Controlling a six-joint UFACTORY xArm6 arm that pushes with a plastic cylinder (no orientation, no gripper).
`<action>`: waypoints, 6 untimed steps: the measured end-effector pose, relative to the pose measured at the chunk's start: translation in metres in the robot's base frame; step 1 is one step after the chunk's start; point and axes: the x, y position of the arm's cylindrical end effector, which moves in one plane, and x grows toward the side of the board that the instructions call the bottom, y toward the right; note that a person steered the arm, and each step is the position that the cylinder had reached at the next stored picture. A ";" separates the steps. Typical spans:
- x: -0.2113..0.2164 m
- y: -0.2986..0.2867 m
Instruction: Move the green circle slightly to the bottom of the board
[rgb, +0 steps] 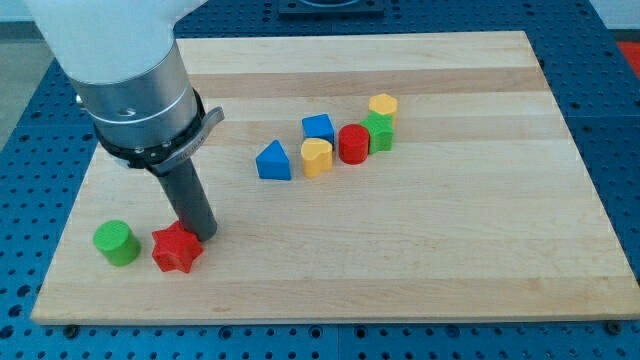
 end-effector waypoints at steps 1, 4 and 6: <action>-0.034 -0.001; -0.019 -0.082; -0.007 -0.082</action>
